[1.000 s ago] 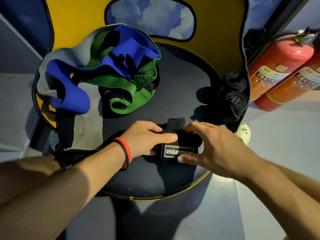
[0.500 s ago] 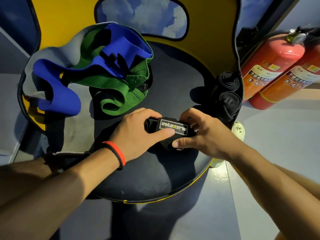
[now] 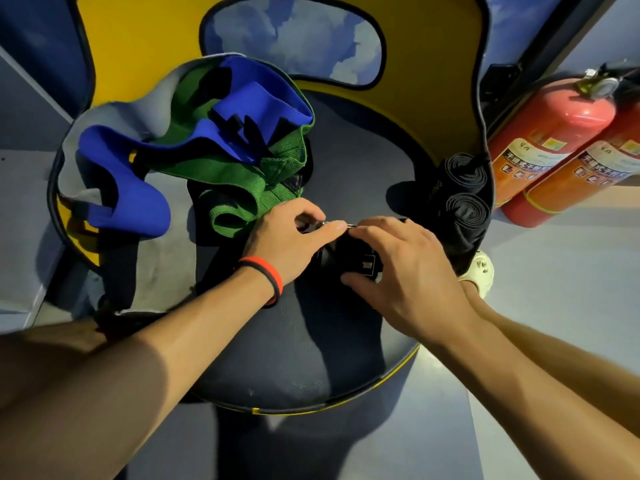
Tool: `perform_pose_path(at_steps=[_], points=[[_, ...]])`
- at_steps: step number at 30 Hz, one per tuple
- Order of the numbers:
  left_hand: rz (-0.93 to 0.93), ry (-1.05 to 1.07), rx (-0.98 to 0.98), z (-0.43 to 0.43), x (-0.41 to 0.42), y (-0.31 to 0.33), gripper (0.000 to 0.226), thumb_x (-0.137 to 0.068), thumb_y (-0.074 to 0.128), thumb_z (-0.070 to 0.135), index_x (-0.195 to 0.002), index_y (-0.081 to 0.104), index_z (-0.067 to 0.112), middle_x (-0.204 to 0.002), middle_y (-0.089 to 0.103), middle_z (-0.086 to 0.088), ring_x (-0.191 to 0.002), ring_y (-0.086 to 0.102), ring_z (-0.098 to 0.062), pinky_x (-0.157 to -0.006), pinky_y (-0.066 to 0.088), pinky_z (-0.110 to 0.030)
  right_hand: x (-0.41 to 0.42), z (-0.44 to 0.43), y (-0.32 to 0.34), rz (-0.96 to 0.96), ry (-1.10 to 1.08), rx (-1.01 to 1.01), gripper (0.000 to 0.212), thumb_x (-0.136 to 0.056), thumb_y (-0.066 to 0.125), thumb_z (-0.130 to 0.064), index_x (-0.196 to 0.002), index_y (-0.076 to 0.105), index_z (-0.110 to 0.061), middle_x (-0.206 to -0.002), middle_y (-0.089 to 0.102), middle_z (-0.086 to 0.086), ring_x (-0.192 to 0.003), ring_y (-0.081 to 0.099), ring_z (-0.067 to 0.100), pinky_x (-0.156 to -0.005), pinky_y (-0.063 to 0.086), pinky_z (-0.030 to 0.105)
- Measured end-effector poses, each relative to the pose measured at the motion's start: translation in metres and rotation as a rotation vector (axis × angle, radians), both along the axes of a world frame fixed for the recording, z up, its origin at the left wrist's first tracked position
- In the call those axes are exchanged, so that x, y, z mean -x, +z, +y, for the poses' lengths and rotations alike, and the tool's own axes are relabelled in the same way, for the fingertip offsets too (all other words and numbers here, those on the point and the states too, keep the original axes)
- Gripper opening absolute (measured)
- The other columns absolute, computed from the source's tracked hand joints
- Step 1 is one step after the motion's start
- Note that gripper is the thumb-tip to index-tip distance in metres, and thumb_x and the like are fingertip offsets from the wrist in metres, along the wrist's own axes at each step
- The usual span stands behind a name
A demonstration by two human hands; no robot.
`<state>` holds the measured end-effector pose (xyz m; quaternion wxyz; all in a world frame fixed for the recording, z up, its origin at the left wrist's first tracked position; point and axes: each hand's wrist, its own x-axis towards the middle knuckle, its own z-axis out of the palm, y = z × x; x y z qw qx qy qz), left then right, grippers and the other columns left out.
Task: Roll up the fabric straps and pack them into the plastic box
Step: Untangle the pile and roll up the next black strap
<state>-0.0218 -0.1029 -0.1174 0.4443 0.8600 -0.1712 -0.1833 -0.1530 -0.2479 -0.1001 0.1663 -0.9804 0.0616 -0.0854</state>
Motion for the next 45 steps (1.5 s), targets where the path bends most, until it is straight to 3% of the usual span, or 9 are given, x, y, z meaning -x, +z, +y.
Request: perform_pose_path(at_steps=[3,12,15,19,25,28,33,39,45], points=[[-0.039,0.001,0.022,-0.004,-0.003,0.0,0.026,-0.08,0.077,0.051,-0.082,0.07,0.026,-0.084,0.071,0.011,-0.086,0.066,-0.006,-0.08,0.056,-0.031,0.0,-0.001,-0.004,0.068,-0.011,0.034,0.067,-0.077,0.084,-0.039,-0.136,0.061,-0.018,-0.136,0.063,0.001,-0.125,0.059,0.024,-0.114,0.04,0.048],[-0.199,-0.145,0.015,-0.021,-0.008,0.001,0.013,-0.097,0.06,0.03,-0.093,0.073,0.027,-0.094,0.071,0.01,-0.09,0.065,-0.011,-0.083,0.053,-0.039,-0.019,-0.012,0.009,0.155,-0.04,-0.251,0.061,-0.085,0.078,-0.028,-0.142,0.057,-0.022,-0.14,0.059,-0.003,-0.126,0.056,0.021,-0.102,0.049,0.042],[-0.238,-0.306,-0.013,-0.014,-0.003,0.006,0.023,-0.101,0.054,0.03,-0.119,0.068,0.029,-0.117,0.064,0.01,-0.109,0.06,-0.01,-0.096,0.048,-0.03,-0.019,-0.015,0.006,0.153,-0.059,-0.335,0.064,-0.087,0.072,-0.038,-0.147,0.051,-0.03,-0.127,0.059,-0.001,-0.116,0.057,0.022,-0.095,0.051,0.047],[-0.344,-0.478,-0.194,0.005,0.001,0.011,0.061,-0.089,0.066,0.052,-0.145,0.048,0.034,-0.132,0.046,0.012,-0.121,0.049,-0.009,-0.102,0.043,-0.03,-0.005,-0.008,0.003,0.195,-0.282,-0.351,0.088,-0.087,0.071,-0.057,-0.156,0.032,-0.021,-0.138,0.059,0.012,-0.126,0.056,0.032,-0.1,0.049,0.046],[-0.389,-0.473,-0.371,0.023,0.006,0.025,0.089,-0.078,0.076,0.054,-0.153,0.03,0.041,-0.139,0.044,0.012,-0.128,0.043,-0.016,-0.106,0.04,-0.033,-0.011,0.001,0.006,0.179,-0.336,-0.732,0.065,-0.086,0.079,-0.028,-0.144,0.051,-0.022,-0.124,0.063,-0.003,-0.108,0.06,0.012,-0.091,0.043,0.02],[-0.345,-0.4,-0.356,0.025,0.011,0.031,0.102,-0.074,0.081,0.049,-0.156,0.02,0.044,-0.136,0.052,0.01,-0.126,0.044,-0.017,-0.104,0.041,-0.034,-0.01,0.006,0.012,0.06,-0.253,-0.674,0.045,-0.089,0.071,-0.015,-0.133,0.063,-0.023,-0.124,0.064,-0.005,-0.107,0.063,0.01,-0.1,0.05,0.03],[-0.384,-0.314,-0.172,0.023,0.012,0.024,0.097,-0.07,0.088,0.038,-0.15,0.033,0.047,-0.133,0.043,0.019,-0.123,0.051,-0.007,-0.099,0.046,-0.029,-0.001,0.011,0.03,-0.205,0.007,-0.4,0.04,-0.09,0.05,-0.002,-0.12,0.072,-0.015,-0.118,0.067,-0.004,-0.108,0.062,0.011,-0.093,0.051,0.023],[-0.304,-0.333,0.064,0.012,0.015,-0.007,0.087,-0.072,0.091,0.029,-0.146,0.048,0.039,-0.135,0.046,0.025,-0.125,0.043,0.014,-0.105,0.032,-0.007,0.01,0.009,0.029,-0.061,0.032,-0.13,0.052,-0.086,0.033,-0.018,-0.119,0.072,-0.011,-0.124,0.065,0.004,-0.103,0.068,0.028,-0.082,0.06,0.039],[-0.321,-0.411,-0.102,-0.002,0.009,0.005,0.085,-0.074,0.087,0.04,-0.148,0.044,0.046,-0.144,0.045,0.017,-0.132,0.044,-0.003,-0.111,0.04,-0.028,0.002,-0.013,0.038,0.066,-0.025,-0.123,0.039,-0.094,0.051,-0.006,-0.126,0.07,-0.014,-0.121,0.066,0.003,-0.103,0.067,0.03,-0.082,0.056,0.042]])
